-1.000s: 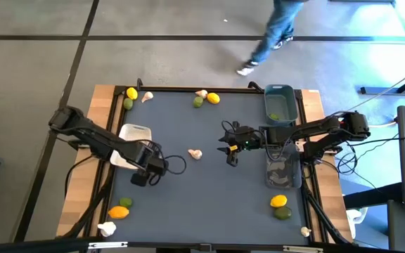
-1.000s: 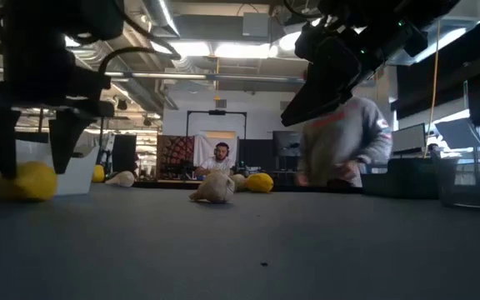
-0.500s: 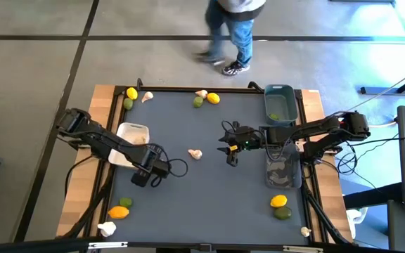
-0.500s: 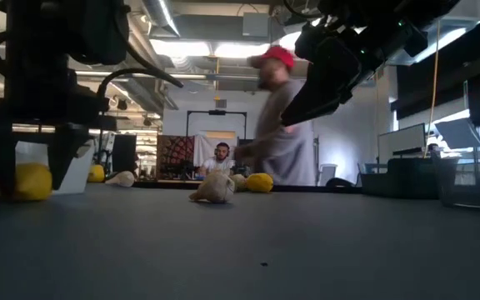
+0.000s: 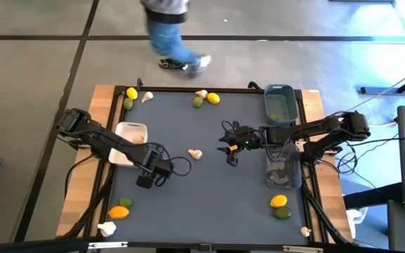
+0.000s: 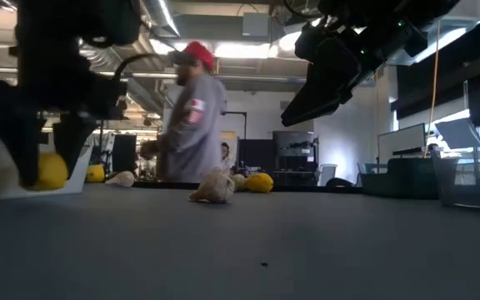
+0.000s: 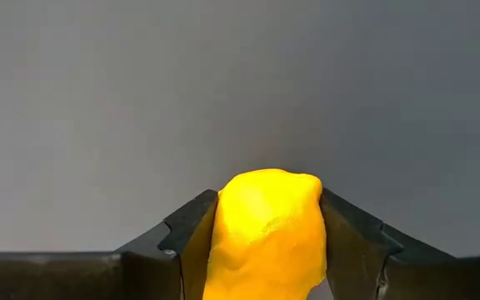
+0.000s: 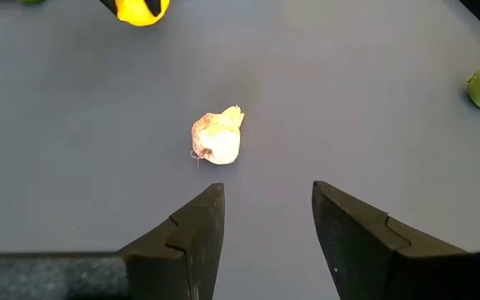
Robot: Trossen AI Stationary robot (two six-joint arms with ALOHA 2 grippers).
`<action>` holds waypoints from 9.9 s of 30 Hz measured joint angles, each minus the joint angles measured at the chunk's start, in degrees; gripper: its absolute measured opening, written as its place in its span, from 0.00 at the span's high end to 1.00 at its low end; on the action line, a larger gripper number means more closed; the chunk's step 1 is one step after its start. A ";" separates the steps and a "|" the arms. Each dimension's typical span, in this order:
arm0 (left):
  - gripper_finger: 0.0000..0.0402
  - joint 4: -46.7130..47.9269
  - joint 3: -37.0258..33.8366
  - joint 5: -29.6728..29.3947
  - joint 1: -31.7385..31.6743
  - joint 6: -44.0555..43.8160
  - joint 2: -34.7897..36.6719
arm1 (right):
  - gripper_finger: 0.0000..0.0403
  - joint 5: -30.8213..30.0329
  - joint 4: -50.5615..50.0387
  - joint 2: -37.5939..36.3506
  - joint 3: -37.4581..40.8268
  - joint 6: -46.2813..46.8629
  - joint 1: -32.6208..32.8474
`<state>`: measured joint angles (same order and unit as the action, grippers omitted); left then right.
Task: Sort produce into baskets
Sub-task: Put the lemon into the blue bin
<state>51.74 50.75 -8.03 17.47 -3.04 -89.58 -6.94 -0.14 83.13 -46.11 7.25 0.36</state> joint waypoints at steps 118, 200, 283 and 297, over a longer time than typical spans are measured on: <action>0.55 -68.46 11.95 -15.85 -3.63 -6.02 0.02 | 0.46 -3.81 29.41 -3.02 -0.13 -9.10 13.07; 0.36 -49.44 3.05 -19.69 0.00 -13.53 9.90 | 0.57 -10.20 -35.07 -12.85 -0.02 3.04 -45.63; 0.36 -49.37 3.08 -19.67 -0.04 -11.84 9.90 | 0.40 -1.09 -55.45 -18.54 -5.51 17.91 -12.78; 0.36 -49.39 3.09 -19.67 -0.04 -12.17 9.90 | 0.40 -1.51 -55.37 -18.56 -5.51 27.64 10.06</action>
<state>2.35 53.84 -27.70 17.43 -15.21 -79.68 -8.45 -55.52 64.58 -51.62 34.89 10.42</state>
